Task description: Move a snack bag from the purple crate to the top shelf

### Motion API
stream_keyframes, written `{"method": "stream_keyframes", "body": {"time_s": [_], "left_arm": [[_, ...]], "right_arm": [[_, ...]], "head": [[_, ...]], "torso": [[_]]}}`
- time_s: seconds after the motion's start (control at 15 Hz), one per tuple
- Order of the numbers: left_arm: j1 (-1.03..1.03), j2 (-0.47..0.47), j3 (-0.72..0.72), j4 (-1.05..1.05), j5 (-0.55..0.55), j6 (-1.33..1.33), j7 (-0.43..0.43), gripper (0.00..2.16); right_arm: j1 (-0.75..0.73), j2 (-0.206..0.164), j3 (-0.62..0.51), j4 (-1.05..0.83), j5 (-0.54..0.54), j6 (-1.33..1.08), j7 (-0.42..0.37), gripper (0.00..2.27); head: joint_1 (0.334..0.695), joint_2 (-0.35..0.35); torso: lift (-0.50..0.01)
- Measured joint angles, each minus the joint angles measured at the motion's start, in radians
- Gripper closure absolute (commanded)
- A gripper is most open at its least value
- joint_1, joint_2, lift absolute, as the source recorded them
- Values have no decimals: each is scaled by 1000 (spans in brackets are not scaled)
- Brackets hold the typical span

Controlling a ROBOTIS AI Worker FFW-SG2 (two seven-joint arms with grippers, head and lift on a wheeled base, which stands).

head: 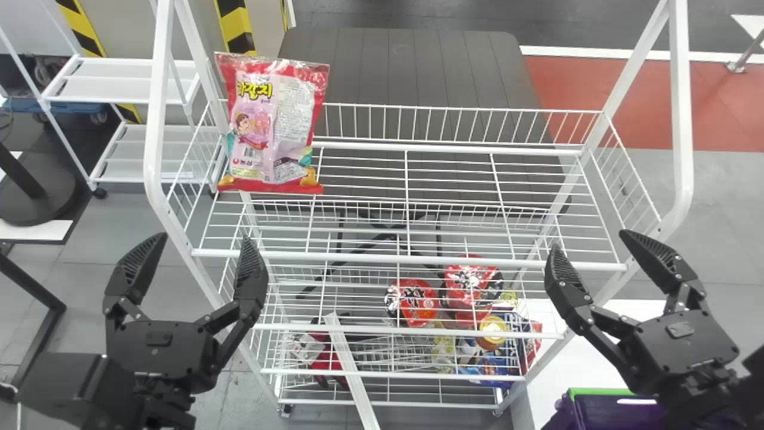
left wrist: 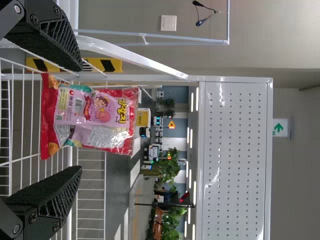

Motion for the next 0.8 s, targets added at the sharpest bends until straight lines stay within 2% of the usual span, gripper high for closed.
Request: {"method": "stream_keyframes", "body": {"time_s": [0.8], "left_arm": [[2, 2, 0, -3, 0, 0, 8, 124]], "right_arm": [[0, -4, 0, 0, 0, -3, 3, 181]], "head": [[695, -20]], "torso": [[0]]}}
